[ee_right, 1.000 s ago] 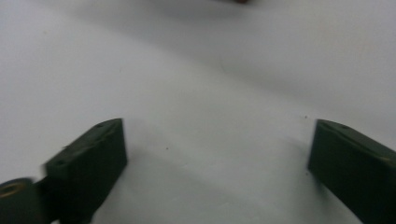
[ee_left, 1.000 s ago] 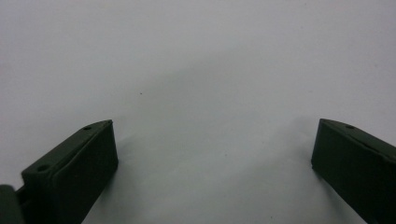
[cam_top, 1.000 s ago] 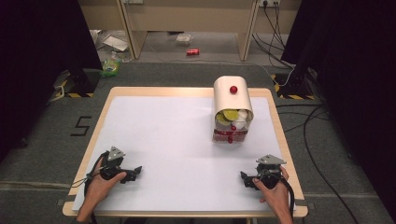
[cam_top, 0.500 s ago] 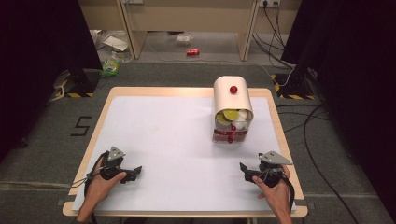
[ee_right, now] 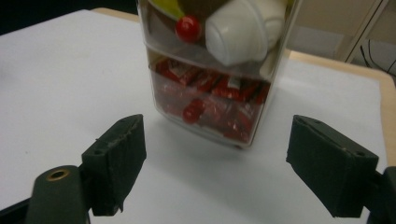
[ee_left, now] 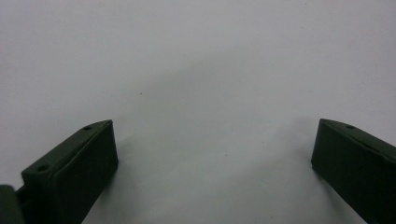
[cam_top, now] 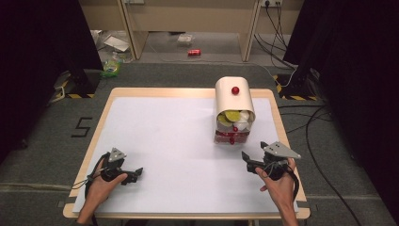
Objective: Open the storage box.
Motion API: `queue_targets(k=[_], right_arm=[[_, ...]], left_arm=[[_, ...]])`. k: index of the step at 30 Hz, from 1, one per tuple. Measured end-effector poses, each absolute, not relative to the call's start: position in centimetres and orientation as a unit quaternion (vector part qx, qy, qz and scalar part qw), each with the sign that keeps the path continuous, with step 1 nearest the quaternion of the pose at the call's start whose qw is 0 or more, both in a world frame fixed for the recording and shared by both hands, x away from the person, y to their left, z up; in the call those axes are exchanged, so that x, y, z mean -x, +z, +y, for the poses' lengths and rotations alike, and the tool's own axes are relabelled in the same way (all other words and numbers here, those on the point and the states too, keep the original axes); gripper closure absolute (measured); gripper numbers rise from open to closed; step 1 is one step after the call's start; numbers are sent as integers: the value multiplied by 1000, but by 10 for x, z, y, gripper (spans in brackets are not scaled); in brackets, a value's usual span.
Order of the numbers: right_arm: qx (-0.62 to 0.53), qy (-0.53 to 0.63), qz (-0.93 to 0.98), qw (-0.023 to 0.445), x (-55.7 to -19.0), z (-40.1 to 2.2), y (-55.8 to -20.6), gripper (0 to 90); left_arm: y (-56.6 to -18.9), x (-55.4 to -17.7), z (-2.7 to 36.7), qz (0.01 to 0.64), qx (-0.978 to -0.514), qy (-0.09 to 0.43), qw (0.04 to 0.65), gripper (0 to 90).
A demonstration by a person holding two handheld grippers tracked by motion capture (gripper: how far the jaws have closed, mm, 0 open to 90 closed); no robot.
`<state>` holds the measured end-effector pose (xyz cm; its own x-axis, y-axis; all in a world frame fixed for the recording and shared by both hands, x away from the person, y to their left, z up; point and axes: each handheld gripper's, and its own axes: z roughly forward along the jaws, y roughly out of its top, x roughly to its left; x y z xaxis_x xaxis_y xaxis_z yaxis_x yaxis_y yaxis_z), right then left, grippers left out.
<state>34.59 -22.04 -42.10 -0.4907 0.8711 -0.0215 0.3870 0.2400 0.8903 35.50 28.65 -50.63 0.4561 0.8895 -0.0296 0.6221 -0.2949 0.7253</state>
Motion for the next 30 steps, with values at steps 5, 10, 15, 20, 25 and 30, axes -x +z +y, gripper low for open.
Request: queue_targets(k=[5,10,15,20,25,30], right_arm=[[-411,458,736,282,-350,-216,-403,215],[-399,470,733,289,-354,-210,-387,227],[-395,474,732,289,-358,-204,-379,235],[-388,473,734,294,-362,-199,-372,239],[-386,471,734,299,-366,-195,-366,241],[-381,466,740,300,-371,-188,-364,245]], left_arm=[[-506,-355,287,484,-781,194,344,0],[-506,-355,287,484,-781,194,344,0],[-506,-355,287,484,-781,194,344,0],[-506,-355,286,484,-781,194,344,0],[-506,-355,287,484,-781,194,344,0],[-506,-355,286,484,-781,194,344,0]])
